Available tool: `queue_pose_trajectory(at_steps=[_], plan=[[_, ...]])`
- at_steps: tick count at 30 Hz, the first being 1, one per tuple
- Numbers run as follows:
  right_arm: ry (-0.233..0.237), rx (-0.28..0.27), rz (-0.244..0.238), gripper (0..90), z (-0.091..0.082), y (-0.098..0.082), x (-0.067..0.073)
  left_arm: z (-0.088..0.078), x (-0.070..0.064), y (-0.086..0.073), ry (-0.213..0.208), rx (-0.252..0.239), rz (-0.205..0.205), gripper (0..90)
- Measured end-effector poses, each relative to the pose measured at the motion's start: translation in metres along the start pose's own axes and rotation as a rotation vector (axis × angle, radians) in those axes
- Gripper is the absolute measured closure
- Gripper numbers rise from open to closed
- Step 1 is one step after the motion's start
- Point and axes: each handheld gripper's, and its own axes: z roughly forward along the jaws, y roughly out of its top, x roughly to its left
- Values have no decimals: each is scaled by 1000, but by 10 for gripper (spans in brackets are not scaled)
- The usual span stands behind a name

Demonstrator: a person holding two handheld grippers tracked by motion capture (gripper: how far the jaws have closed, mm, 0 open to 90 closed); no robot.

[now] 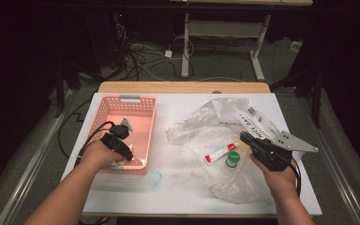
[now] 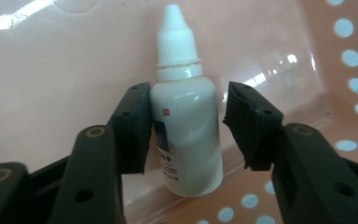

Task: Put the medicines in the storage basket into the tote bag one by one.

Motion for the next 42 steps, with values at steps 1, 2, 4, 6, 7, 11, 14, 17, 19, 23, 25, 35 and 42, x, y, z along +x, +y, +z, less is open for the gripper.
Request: queue_pose_trajectory(at_steps=[1,2,4,6,7,11,14,17,19,23,25,35,42], plan=[[0,0,0,893,0,0,0,0,0,0,1,0,4,565],[0,1,0,893,0,0,0,0,0,0,1,-1,5,569],[0,2,-3,893,0,0,0,0,0,0,1,-1,8,575],[0,2,-5,893,0,0,0,0,-1,-1,4,-3,16,579],[1,1,-4,893,0,0,0,0,-2,-1,6,-7,20,579],[0,2,-3,893,0,0,0,-3,-3,-4,7,-47,25,582],[-1,2,-3,893,-1,0,0,-6,-5,-7,6,-86,41,582],[-2,1,-1,893,0,0,0,-10,-6,-12,0,-135,51,582],[-2,3,-3,893,0,0,0,-12,-9,-15,2,-180,75,582],[0,7,-4,893,1,0,0,-15,-10,-20,0,-231,86,582],[0,9,1,893,1,-1,0,-16,-11,-22,4,-256,95,582],[-2,7,-2,893,0,0,0,-24,-11,-35,1,-421,97,582],[-3,7,-5,893,0,-1,-1,-32,-14,-52,-9,-608,105,582]])
